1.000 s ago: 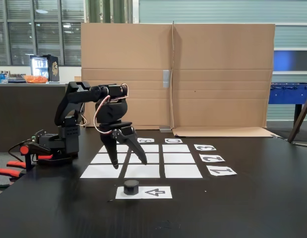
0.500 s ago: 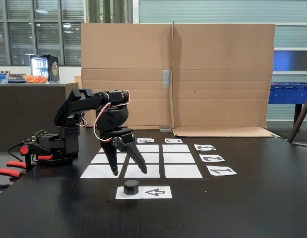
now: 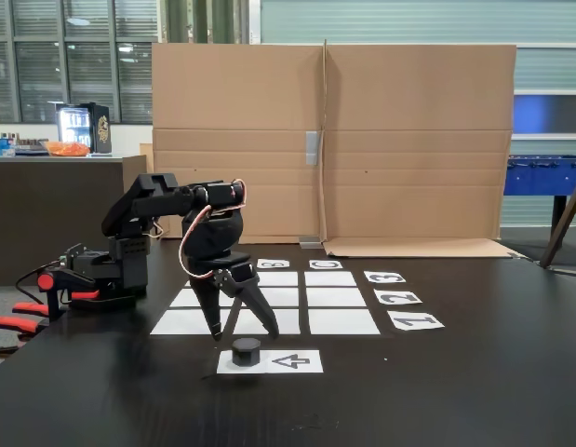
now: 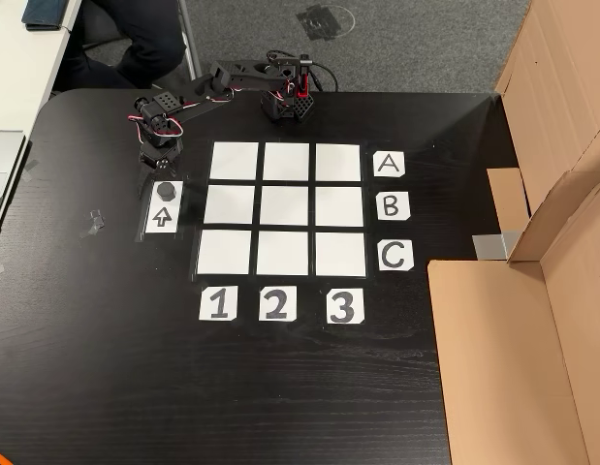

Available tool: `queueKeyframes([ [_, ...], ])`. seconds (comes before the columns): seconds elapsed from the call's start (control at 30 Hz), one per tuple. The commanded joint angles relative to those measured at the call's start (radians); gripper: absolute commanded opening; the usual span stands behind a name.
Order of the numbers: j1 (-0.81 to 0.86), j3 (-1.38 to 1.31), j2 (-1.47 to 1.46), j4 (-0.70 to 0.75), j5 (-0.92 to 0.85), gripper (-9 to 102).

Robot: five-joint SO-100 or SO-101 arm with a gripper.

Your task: Pick up a new token and place it in the grid on square A2.

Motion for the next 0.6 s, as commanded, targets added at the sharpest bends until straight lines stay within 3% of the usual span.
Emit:
queueKeyframes([
  [0.0, -0.009, -0.052, 0.005, 0.005, -0.014, 49],
  [0.57, -0.043, -0.094, -0.044, 0.005, -0.054, 49],
])
